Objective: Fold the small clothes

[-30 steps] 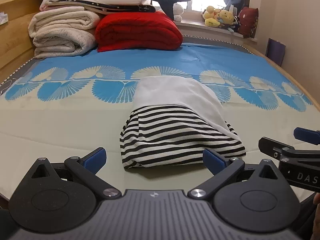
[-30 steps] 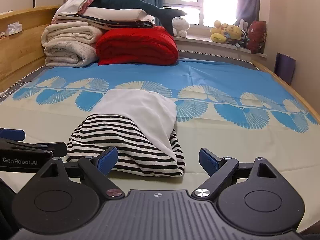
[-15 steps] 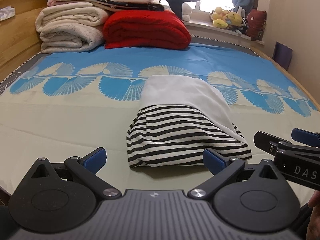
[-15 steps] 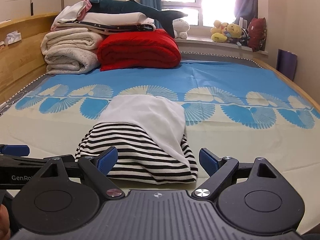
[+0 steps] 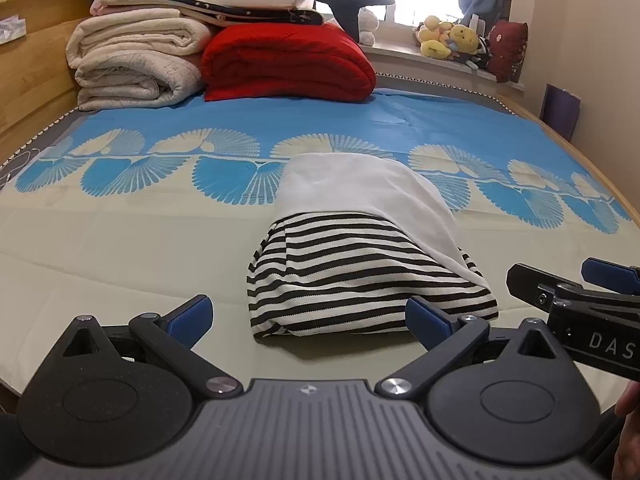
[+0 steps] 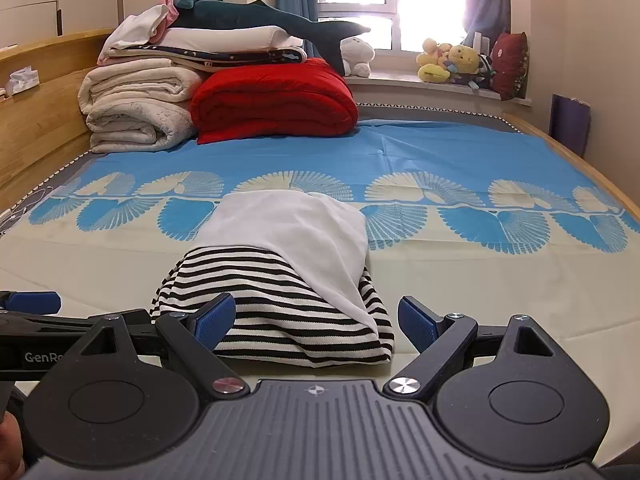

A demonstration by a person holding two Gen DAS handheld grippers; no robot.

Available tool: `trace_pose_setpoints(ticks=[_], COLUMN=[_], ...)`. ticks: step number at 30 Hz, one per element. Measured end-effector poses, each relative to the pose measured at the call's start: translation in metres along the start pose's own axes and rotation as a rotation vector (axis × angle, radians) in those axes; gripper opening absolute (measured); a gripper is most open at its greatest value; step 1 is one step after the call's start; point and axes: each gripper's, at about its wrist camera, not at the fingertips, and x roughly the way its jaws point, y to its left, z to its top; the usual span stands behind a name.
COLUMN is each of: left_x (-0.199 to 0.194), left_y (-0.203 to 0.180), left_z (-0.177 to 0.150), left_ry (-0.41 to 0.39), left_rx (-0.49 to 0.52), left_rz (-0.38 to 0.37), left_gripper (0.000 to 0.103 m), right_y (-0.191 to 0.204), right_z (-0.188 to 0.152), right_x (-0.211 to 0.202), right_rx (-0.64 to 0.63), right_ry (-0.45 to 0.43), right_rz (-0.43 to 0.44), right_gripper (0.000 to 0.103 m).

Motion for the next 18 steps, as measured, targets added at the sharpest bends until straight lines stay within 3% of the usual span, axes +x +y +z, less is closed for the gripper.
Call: trace_pose_setpoints(ticks=[18], left_x=[0.0004], left_y=[0.0004], left_z=[0.0004], left_ry=[0.001], left_rx=[0.001], left_rz=[0.001], left_gripper=[0.102], right_y=[0.0026], right_z=[0.0011], right_x=[0.0012], right_rx=[-0.001], right_ry=[0.005], right_rz=[-0.003], right_gripper=[0.089])
